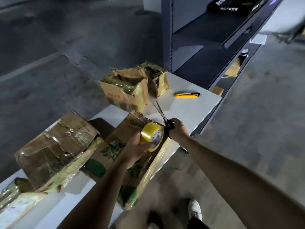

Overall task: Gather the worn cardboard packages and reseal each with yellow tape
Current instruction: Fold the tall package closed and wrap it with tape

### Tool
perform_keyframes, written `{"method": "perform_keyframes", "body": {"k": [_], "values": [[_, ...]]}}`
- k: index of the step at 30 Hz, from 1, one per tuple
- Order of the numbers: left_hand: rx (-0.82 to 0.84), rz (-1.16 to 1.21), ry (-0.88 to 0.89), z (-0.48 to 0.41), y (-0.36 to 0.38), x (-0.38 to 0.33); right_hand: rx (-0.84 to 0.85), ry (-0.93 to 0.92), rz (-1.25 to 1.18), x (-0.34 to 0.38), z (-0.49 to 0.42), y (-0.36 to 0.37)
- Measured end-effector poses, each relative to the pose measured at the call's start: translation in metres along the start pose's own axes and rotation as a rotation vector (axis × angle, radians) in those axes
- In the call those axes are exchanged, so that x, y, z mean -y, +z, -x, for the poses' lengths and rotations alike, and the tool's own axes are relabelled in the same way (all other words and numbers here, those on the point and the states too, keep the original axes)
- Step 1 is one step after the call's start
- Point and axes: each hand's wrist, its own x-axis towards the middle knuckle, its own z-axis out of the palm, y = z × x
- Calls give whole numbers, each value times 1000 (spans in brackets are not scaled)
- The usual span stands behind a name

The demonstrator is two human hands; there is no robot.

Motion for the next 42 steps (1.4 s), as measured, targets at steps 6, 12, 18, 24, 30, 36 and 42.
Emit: {"method": "perform_keyframes", "body": {"k": [6, 12, 18, 24, 30, 36, 42], "values": [[-35, 299, -49, -9, 5, 12, 12, 12, -14, -8, -10, 0], [-64, 483, -71, -28, 12, -4, -14, 0, -16, -10, -15, -2], [-53, 484, -166, -34, 20, 7, 16, 53, -51, -16, -12, -6], [69, 231, -188, -34, -10, -8, 90, -38, 75, -3, -1, -37], [-101, -98, -186, -33, -16, -28, 141, -135, 402, -3, 24, -54], [-185, 126, -110, -27, -11, -25, 220, -123, 586, -6, 47, -73], [-237, 265, -118, -17, -8, -24, 371, -146, 757, 0, 63, -90]]}}
